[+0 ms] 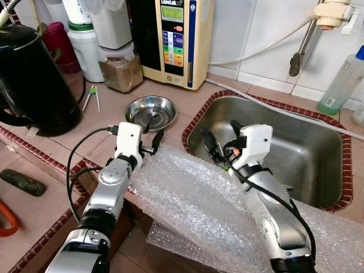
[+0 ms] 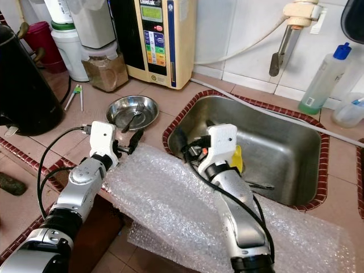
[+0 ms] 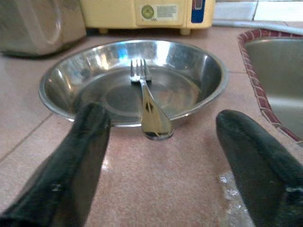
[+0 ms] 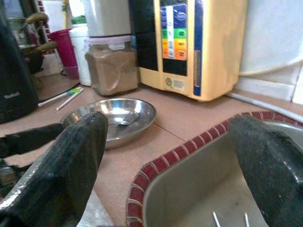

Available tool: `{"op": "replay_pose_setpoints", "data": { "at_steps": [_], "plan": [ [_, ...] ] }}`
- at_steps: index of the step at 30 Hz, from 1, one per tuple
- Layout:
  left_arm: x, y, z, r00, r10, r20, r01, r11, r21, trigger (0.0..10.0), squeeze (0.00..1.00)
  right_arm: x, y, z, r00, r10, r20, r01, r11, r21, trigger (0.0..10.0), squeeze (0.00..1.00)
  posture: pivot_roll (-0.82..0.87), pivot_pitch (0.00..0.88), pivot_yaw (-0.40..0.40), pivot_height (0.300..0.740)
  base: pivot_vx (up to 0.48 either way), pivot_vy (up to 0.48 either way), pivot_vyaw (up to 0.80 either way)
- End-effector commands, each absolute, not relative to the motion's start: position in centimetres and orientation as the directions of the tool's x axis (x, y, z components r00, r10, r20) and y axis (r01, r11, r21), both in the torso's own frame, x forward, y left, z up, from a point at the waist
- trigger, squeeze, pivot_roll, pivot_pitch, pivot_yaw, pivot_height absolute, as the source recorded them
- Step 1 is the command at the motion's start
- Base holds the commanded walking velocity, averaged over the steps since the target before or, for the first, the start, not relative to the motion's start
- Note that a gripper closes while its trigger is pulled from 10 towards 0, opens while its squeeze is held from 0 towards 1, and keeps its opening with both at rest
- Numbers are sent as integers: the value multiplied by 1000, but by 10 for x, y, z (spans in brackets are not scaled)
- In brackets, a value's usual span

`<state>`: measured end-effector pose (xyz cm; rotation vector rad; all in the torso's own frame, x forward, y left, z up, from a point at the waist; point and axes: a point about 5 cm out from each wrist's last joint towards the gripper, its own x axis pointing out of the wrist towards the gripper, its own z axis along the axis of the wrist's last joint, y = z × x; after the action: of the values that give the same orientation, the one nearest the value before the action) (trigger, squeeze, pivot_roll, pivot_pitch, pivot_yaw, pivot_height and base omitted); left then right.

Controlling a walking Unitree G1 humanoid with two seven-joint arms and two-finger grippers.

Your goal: Kitchen organization

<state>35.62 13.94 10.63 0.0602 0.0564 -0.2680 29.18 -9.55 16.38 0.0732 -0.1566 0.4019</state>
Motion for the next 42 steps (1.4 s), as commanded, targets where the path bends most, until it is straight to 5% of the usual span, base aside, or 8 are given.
{"op": "replay_pose_setpoints", "data": {
  "at_steps": [1,19,42],
  "plan": [
    [359,140,107,964,-258,-67,261,965,39,0,0,287,-89,171,891,414,186,-424,905,15,10000,0,-54,8,42,740,0,0,0],
    [361,142,108,962,-267,-54,269,963,32,0,0,278,-83,161,839,531,118,-543,832,111,10000,0,-50,7,41,740,0,0,0],
    [360,142,110,961,-273,-29,274,960,52,0,0,275,-82,139,828,560,-21,-558,828,53,10000,0,-45,0,42,740,0,0,0]
  ]
}}
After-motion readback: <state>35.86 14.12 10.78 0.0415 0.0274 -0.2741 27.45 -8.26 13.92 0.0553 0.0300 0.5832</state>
